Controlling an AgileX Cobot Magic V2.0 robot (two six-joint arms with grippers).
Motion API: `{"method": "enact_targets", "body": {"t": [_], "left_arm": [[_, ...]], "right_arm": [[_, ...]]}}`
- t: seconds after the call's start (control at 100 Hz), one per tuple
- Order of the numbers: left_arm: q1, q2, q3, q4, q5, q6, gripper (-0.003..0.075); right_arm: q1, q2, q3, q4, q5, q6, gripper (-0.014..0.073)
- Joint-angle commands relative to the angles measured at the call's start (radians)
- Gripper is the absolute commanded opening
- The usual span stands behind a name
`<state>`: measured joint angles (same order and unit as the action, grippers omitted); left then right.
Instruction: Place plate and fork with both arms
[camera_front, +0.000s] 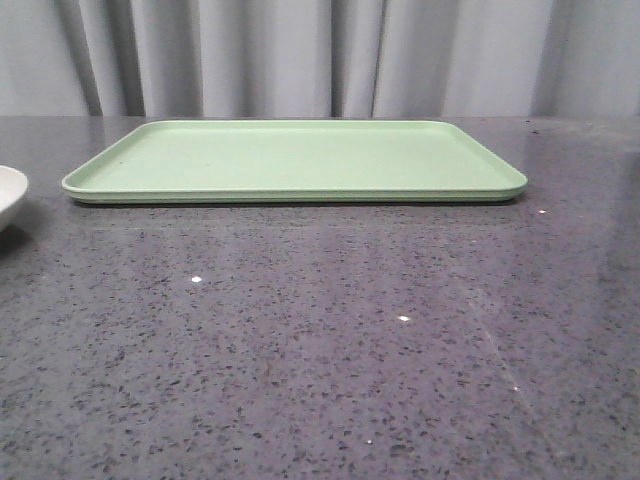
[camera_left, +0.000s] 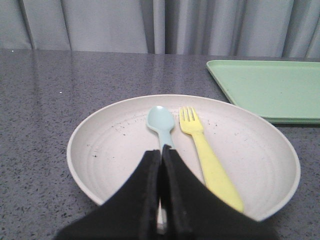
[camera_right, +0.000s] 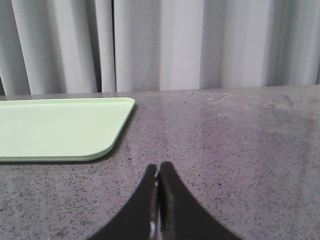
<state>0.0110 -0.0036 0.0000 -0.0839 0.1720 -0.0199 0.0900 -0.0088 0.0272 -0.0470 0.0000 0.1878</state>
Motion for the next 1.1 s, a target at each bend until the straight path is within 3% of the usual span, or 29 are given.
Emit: {"method": "enact_targets", "body": {"t": [0.0,0.75,0.86,1.09], "left_arm": [[-0.001,-0.032,0.012,0.0,-0.091,-0.012,-0.002],[-0.001,-0.032,0.012,0.0,-0.137,-0.012,-0.002],[-0.001,-0.03,-0.012,-0.083,-0.159,-0.012,-0.0021],[-0.001,0.034,-0.176,-0.087,-0.057,-0.012,-0.0021]], "right_arm": [[-0.006,-0.024,-0.005,-0.009,-0.076,-0.012,-0.0067],[-0.006,-0.024,-0.006,-0.009,-0.119,-0.012,-0.0067],[-0.004,-0.024,-0.013,-0.009,-0.117,-0.012,-0.0067],[-0.003,0.012,-0.137,-0.009,0.055,-0.012,-0.0067]]}}
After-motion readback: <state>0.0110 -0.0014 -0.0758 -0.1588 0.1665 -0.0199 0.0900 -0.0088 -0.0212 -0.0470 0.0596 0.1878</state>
